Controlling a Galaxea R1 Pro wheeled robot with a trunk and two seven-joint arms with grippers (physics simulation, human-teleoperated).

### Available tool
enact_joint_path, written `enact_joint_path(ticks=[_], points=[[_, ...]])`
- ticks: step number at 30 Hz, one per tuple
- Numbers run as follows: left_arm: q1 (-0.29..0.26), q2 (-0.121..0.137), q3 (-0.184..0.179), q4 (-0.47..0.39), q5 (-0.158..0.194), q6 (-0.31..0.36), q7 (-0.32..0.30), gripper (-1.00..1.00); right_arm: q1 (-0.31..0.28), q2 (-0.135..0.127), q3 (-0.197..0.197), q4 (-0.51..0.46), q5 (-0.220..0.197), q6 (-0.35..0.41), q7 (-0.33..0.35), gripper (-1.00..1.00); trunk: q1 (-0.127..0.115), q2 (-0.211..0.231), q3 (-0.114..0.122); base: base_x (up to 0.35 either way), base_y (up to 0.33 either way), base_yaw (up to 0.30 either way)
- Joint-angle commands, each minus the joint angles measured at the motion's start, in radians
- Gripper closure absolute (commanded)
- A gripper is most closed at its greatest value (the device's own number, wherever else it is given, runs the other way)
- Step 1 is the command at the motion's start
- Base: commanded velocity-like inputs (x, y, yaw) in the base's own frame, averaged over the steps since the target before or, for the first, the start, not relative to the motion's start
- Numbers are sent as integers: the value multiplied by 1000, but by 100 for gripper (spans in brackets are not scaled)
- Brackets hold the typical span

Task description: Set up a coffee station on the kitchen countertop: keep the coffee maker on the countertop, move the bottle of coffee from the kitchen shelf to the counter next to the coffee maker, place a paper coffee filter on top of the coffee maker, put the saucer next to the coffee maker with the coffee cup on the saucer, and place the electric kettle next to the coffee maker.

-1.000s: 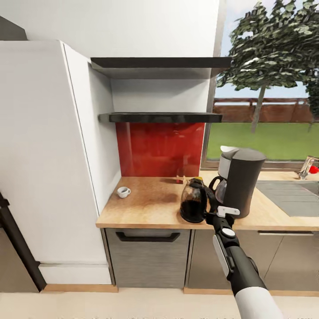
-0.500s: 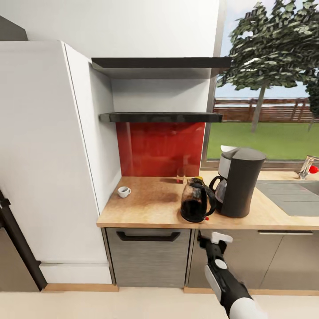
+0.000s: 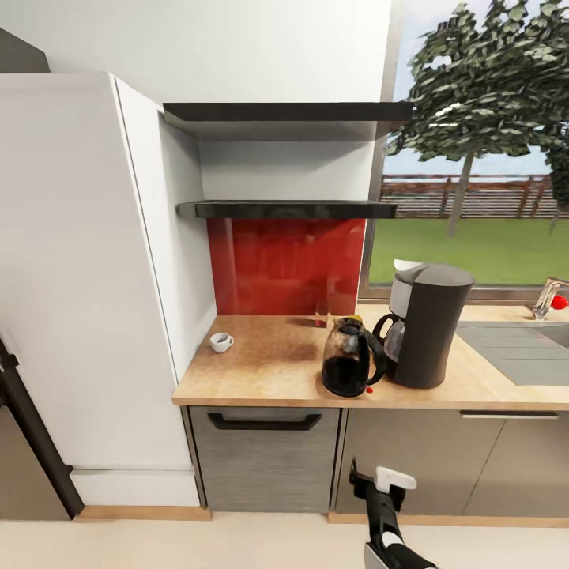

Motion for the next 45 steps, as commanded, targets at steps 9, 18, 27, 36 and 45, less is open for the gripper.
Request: enact_joint_path(ticks=[9,18,27,36,45], points=[[1,-1,-11,0,5,-1,4,-100,0,-9,-7,81,0,218,5,-100,0,-1,0,0,0,0],[13,-5,-14,10,5,1,4,-100,27,-17,-6,103,6,599,21,-100,0,-1,0,0,0,0],[15,-6,-13,14,6,4,7,-100,37,-67,-6,104,8,702,171,-100,0,-1,0,0,0,0],[15,3,-11,15,7,9,4,-100,38,-82,-7,104,7,706,175,-100,0,-1,0,0,0,-26],[15,1,-11,15,7,13,2,-100,54,-82,-6,104,6,705,176,-100,0,-1,0,0,0,-267]])
